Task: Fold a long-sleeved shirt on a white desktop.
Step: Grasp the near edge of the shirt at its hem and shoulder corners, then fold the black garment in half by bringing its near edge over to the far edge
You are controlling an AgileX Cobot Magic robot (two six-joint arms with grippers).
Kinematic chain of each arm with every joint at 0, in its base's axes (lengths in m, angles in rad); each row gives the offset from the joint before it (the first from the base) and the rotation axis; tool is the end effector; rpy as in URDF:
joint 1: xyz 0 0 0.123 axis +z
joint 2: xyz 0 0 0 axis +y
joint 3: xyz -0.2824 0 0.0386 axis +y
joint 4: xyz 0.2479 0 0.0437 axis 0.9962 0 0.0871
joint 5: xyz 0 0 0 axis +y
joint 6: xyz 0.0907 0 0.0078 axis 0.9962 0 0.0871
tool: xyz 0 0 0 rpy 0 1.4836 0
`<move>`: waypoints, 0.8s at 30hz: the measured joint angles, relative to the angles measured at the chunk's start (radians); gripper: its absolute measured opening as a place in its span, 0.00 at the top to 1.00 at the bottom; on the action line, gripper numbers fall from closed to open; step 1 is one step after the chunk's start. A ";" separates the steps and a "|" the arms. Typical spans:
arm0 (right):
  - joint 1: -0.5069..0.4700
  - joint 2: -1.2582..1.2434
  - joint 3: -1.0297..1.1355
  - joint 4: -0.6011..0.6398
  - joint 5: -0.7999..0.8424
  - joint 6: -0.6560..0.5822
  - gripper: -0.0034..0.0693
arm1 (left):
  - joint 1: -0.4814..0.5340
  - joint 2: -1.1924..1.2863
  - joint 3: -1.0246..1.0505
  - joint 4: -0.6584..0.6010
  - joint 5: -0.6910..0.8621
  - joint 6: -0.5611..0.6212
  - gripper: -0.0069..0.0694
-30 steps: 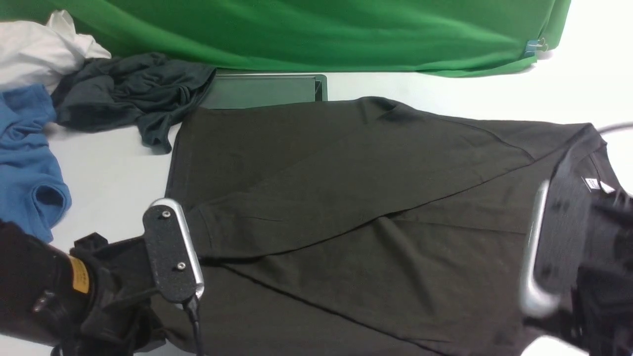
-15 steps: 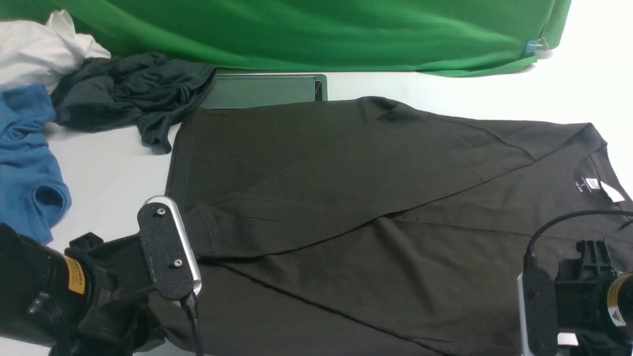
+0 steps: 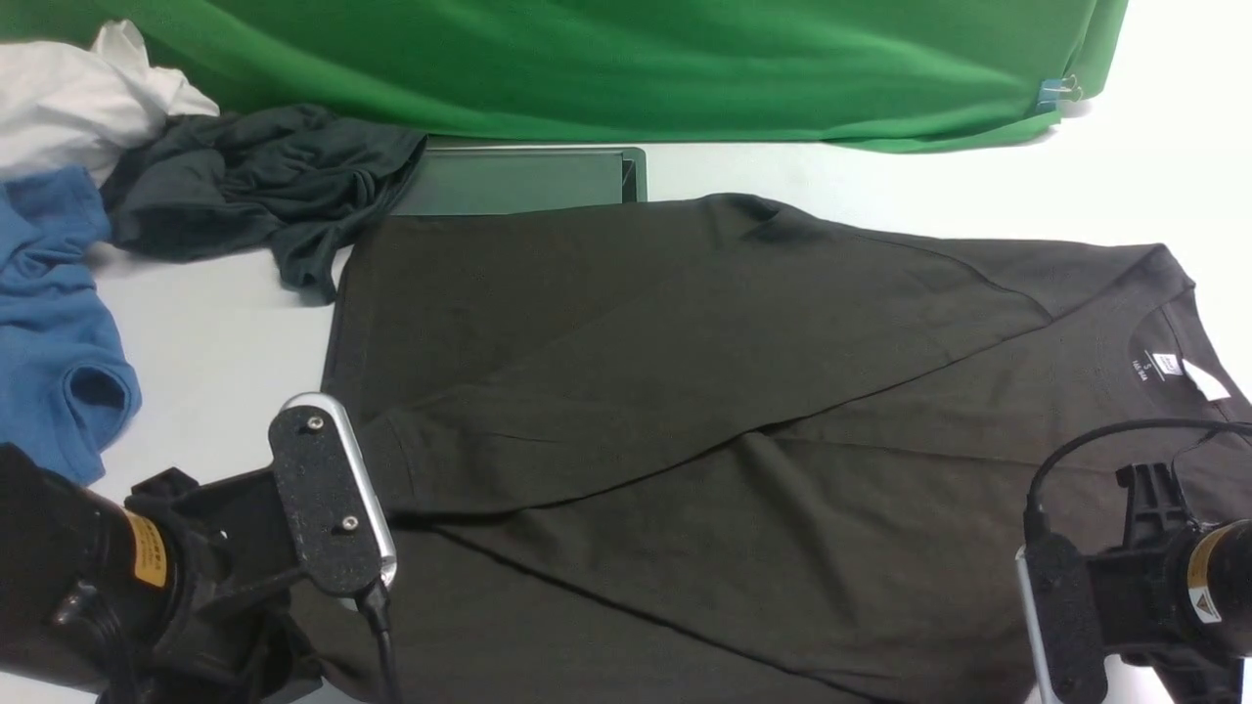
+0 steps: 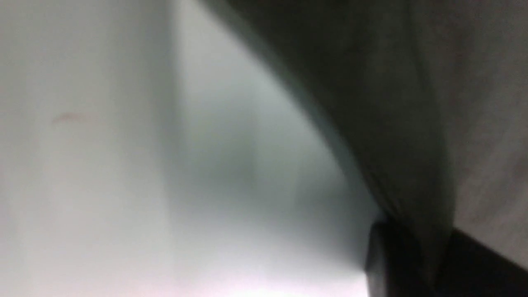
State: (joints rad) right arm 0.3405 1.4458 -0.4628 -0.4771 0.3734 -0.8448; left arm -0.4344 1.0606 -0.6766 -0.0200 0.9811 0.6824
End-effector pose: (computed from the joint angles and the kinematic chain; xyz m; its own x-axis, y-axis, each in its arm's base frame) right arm 0.2000 0.0546 0.1413 0.0226 -0.9979 0.0605 -0.9304 -0.0432 -0.3641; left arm 0.1519 -0.0721 0.2488 -0.4156 0.8784 -0.2360 0.8731 0.4580 0.1672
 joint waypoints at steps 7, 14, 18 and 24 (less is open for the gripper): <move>0.080 -0.096 0.005 0.040 0.191 0.028 0.90 | 0.000 -0.061 0.000 -0.066 0.046 -0.010 0.84; 0.128 -0.313 0.003 0.150 0.371 0.066 0.91 | 0.000 -0.164 0.001 -0.081 -0.013 -0.128 0.84; 0.109 -0.334 -0.061 0.159 0.384 0.129 0.91 | 0.000 -0.157 0.001 -0.024 -0.067 -0.262 0.84; 0.053 -0.229 -0.223 0.201 0.359 0.211 0.91 | 0.007 -0.063 0.001 0.062 -0.194 -0.419 0.84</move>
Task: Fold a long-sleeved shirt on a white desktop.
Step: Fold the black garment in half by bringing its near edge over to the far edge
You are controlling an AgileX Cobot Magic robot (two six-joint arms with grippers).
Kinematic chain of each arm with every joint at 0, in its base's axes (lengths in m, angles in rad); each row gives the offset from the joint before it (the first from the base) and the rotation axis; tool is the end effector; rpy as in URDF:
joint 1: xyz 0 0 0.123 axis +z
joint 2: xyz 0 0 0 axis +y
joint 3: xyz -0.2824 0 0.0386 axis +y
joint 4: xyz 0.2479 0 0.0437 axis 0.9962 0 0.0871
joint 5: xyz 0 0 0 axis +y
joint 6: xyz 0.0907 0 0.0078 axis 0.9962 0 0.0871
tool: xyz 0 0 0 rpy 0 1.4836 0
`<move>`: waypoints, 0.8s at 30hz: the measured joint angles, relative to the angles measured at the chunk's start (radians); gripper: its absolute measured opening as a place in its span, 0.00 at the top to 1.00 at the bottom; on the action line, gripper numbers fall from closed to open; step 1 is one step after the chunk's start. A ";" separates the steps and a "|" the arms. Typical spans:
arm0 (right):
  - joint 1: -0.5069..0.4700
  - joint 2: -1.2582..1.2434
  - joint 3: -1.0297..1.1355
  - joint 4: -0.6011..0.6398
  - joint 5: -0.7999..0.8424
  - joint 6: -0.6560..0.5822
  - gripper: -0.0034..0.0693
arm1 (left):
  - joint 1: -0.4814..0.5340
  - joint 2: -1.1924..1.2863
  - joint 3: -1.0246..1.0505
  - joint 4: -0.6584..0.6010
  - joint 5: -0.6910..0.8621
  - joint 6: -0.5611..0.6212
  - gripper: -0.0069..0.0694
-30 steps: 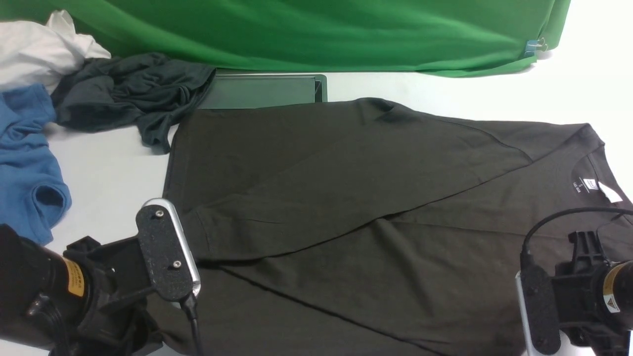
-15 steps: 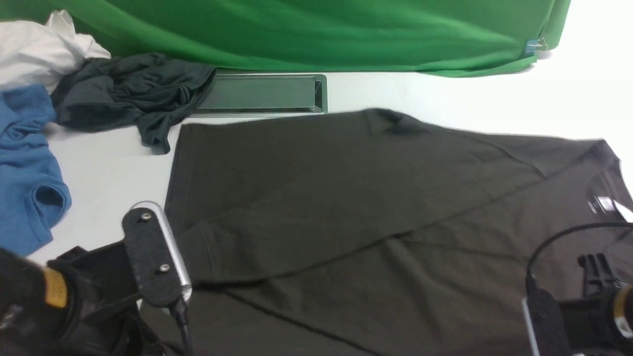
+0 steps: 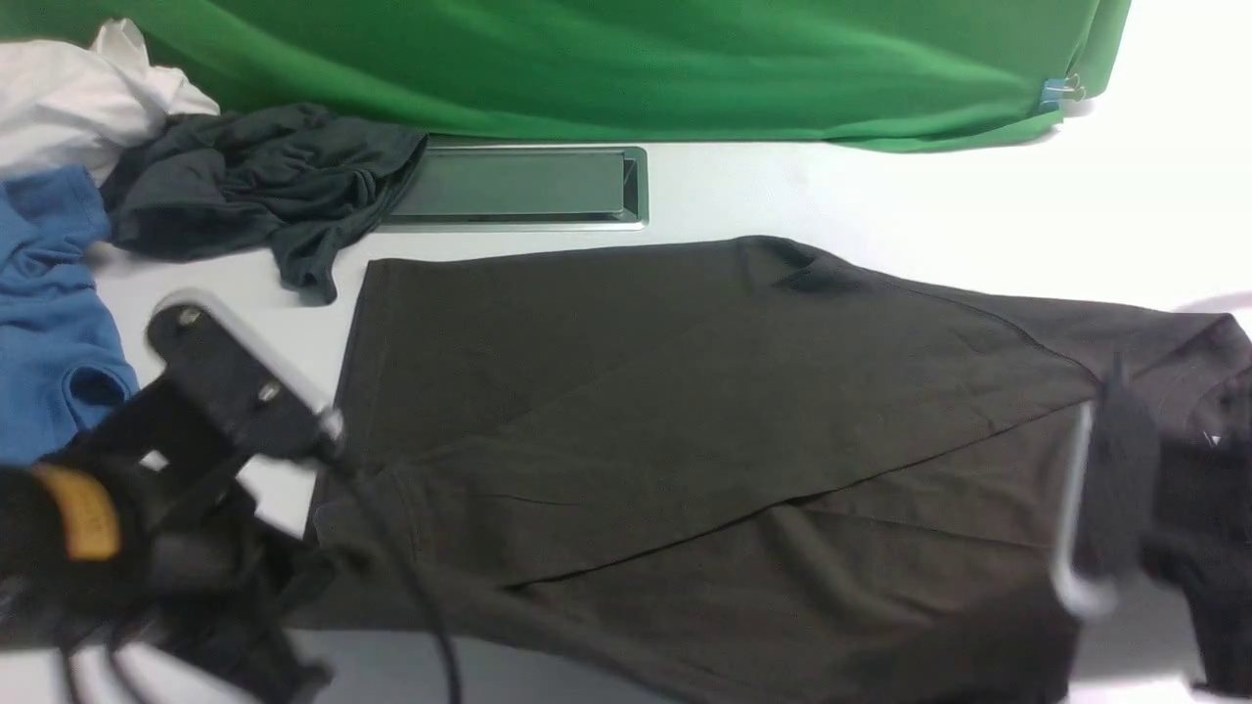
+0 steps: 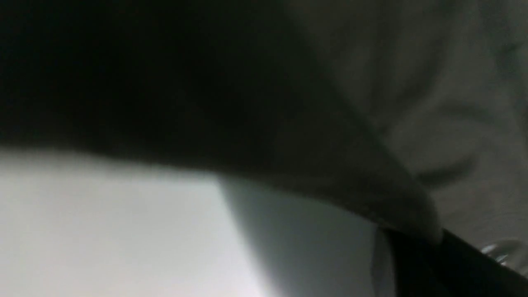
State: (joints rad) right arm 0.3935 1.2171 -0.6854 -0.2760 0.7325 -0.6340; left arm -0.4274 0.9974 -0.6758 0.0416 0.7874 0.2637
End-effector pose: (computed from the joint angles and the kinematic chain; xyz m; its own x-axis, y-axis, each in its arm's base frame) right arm 0.2004 0.0652 0.2312 -0.3329 -0.9321 -0.1429 -0.8370 0.3619 -0.4105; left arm 0.1610 -0.0704 0.2666 -0.6274 0.6031 -0.4927 0.6075 0.7749 0.1749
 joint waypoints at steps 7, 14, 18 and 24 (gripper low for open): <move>-0.101 0.197 -0.188 0.043 -0.081 0.019 0.91 | 0.118 0.253 -0.099 0.005 -0.100 -0.065 0.84; -0.157 0.395 -0.342 0.059 -0.118 0.031 0.91 | 0.281 0.511 -0.291 -0.064 -0.219 0.031 0.84; -0.168 0.481 -0.408 0.059 -0.148 0.046 0.91 | 0.314 0.650 -0.445 -0.073 -0.205 0.072 0.84; -0.178 0.570 -0.504 0.062 -0.169 0.061 0.91 | 0.360 0.758 -0.610 -0.073 -0.132 0.076 0.84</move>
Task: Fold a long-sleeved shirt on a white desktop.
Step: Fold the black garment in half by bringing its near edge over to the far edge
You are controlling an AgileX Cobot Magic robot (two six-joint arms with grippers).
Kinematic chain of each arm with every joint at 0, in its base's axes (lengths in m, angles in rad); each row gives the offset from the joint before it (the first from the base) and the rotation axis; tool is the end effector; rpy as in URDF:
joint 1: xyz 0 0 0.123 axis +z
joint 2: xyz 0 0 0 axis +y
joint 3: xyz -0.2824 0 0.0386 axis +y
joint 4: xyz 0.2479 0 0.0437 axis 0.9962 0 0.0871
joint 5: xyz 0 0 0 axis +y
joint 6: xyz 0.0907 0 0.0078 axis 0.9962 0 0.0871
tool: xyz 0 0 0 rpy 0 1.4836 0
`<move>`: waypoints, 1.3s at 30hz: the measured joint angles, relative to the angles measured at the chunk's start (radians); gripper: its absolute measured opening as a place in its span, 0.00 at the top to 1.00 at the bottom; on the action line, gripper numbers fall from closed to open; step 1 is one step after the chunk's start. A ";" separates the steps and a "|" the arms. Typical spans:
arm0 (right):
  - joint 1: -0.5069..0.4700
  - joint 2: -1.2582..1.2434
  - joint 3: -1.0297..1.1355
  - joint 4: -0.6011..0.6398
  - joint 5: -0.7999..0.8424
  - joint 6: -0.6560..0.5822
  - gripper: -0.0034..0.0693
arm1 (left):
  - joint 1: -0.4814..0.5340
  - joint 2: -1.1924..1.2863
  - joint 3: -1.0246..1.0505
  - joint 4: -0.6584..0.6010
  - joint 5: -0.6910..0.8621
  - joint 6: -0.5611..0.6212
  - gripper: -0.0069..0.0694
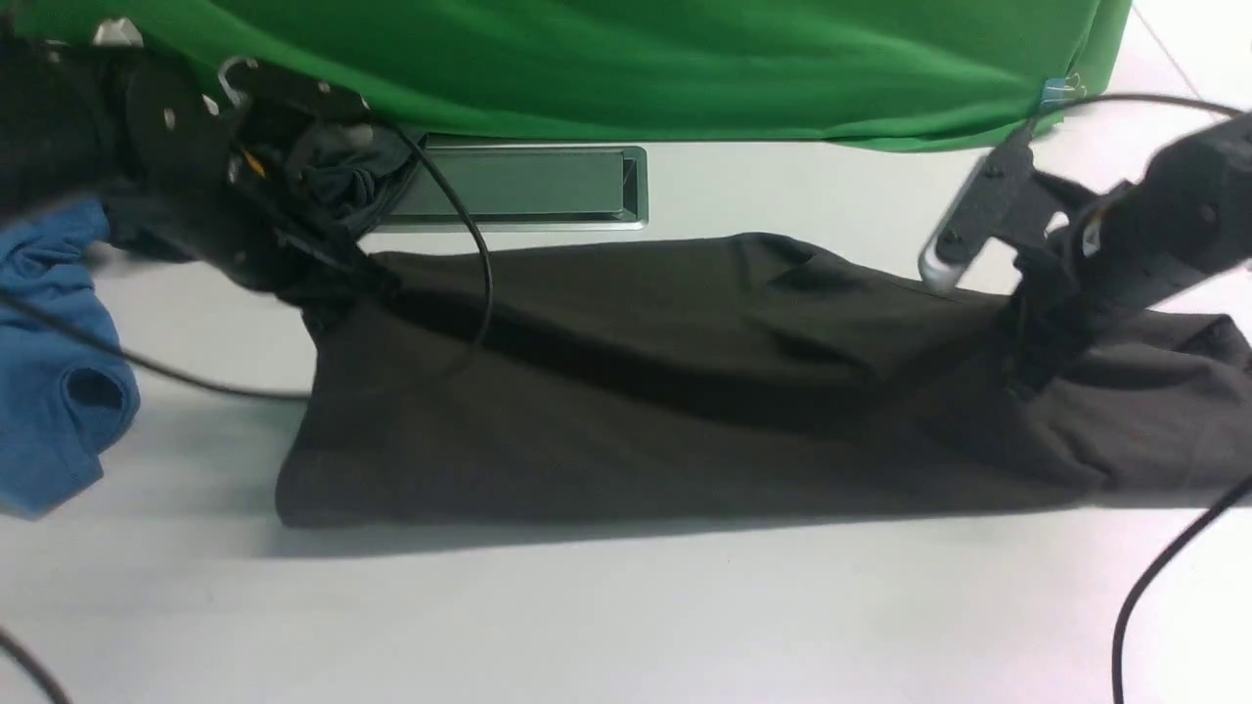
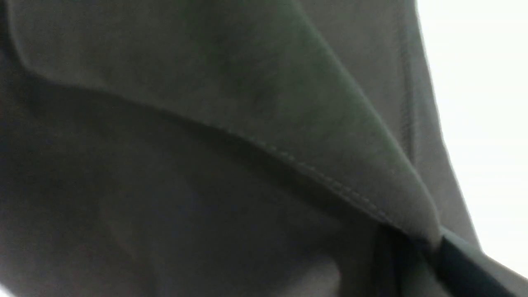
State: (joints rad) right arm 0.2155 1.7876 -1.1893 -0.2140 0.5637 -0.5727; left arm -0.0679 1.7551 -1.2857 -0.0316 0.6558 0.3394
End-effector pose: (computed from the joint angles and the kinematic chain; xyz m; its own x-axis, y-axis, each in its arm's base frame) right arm 0.3653 0.0694 0.2078 -0.5138 -0.8090 -0.2855 -0.7007 0.5878 -0.4045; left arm 0.3757 -0.0273 0.2419 -0.7932 0.3638 -0.4884 0.3395 0.9299 0.1413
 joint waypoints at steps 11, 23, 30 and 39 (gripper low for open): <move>-0.033 0.137 -0.142 0.008 -0.052 0.053 0.91 | 0.021 0.151 -0.050 -0.011 -0.129 0.006 0.84; -0.036 0.221 -0.170 0.006 -0.202 0.232 0.35 | 0.021 0.242 -0.051 -0.011 -0.369 0.023 0.75; 0.010 0.076 -0.174 0.194 -0.042 0.269 0.49 | 0.021 0.234 -0.051 -0.011 -0.375 0.024 0.43; 0.100 0.208 -0.189 0.439 0.079 0.097 0.91 | -0.054 0.054 -0.034 -0.129 -0.232 0.116 0.76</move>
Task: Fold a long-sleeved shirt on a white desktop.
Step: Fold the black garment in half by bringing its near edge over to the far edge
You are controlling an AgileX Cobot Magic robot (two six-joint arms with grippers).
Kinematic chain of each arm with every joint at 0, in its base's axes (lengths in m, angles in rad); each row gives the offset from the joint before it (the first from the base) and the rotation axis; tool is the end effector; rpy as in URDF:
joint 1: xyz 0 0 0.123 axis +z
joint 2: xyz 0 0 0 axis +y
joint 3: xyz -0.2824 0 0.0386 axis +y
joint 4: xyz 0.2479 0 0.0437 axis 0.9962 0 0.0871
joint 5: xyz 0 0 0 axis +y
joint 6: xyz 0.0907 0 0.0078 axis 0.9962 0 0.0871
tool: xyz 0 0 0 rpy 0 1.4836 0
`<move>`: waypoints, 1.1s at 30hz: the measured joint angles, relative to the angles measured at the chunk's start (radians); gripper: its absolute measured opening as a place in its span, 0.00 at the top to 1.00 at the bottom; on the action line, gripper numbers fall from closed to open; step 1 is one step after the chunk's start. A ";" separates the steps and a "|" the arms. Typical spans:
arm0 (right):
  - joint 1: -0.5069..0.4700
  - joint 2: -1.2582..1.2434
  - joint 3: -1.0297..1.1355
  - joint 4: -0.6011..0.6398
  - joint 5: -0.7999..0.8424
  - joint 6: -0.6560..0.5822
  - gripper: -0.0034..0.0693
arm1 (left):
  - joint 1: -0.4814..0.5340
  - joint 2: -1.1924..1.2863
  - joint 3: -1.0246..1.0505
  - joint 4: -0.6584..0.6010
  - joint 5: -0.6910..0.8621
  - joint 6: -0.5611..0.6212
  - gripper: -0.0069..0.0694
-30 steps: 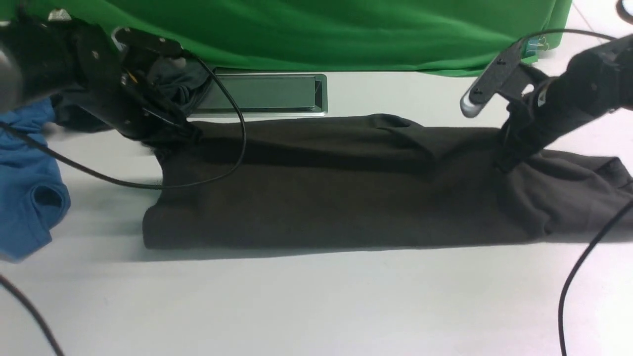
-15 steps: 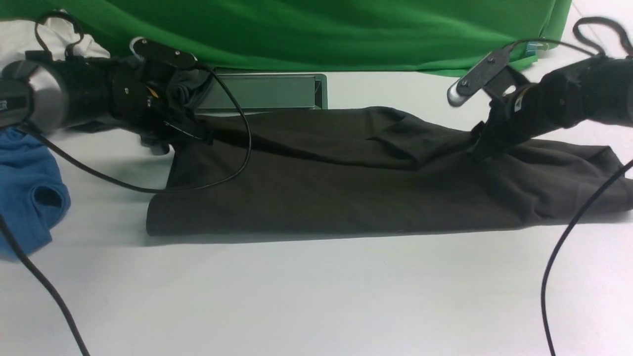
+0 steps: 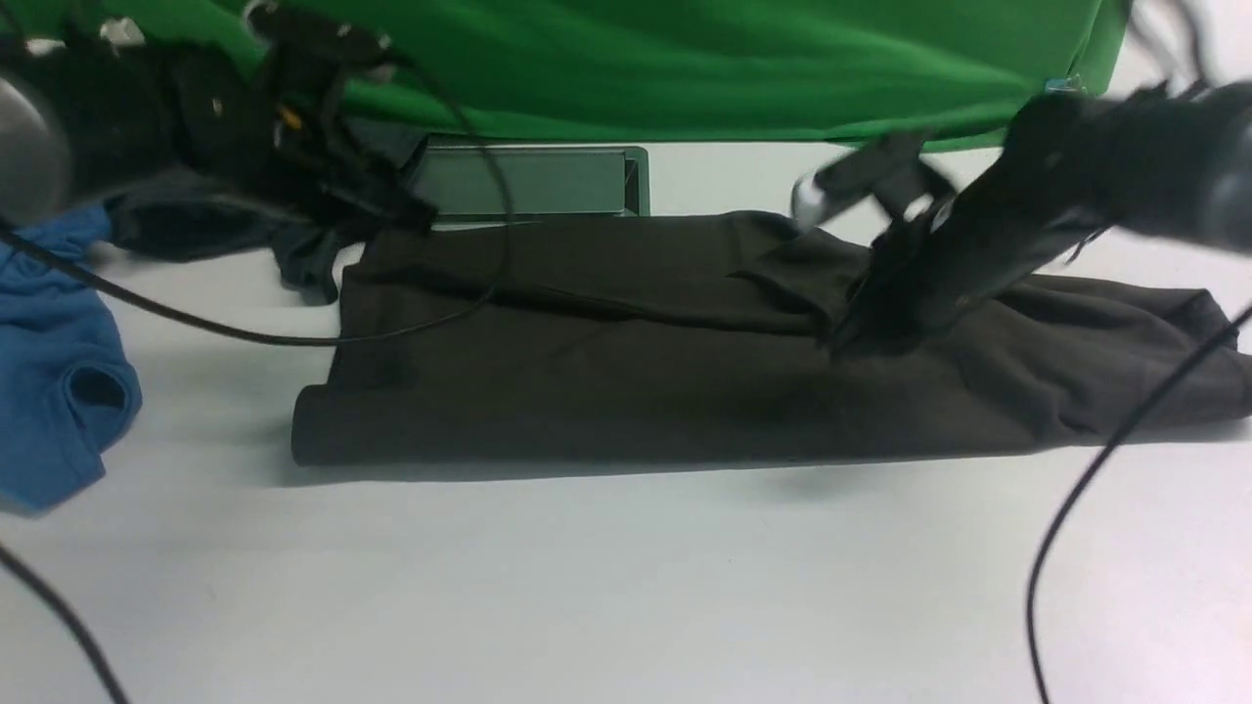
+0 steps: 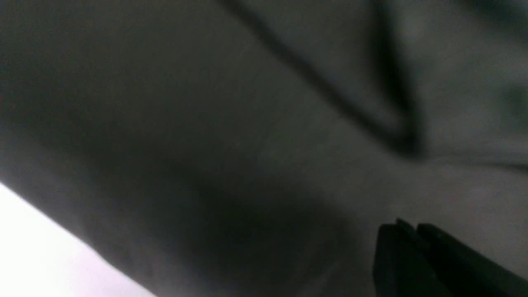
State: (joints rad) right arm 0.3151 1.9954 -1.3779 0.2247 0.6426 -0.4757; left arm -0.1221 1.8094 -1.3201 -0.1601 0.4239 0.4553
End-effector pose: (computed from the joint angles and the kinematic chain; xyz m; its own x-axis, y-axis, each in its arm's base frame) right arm 0.3906 0.1401 0.1737 -0.7304 -0.5409 -0.4170 -0.5956 0.8033 0.0014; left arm 0.4017 -0.0553 0.2438 -0.6416 0.3846 -0.6636 0.3791 0.9112 0.1616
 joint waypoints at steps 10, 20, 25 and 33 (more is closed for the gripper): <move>-0.001 0.145 -0.142 0.010 -0.010 -0.010 0.92 | -0.160 0.036 0.221 -0.197 -0.007 0.177 0.89; -0.009 0.264 -0.301 0.028 -0.102 -0.010 0.92 | -0.167 0.101 0.260 -0.177 -0.124 0.179 0.89; -0.020 0.309 -0.309 0.026 -0.369 -0.016 0.91 | -0.167 0.104 0.259 -0.161 -0.128 0.179 0.89; -0.045 0.359 -0.324 0.025 -0.871 -0.030 0.86 | -0.169 0.103 0.258 -0.134 -0.129 0.179 0.89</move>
State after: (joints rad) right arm 0.2698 2.3540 -1.7015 0.2498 -0.2288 -0.5058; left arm -0.2910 1.9121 -1.0617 -0.2943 0.2954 0.6342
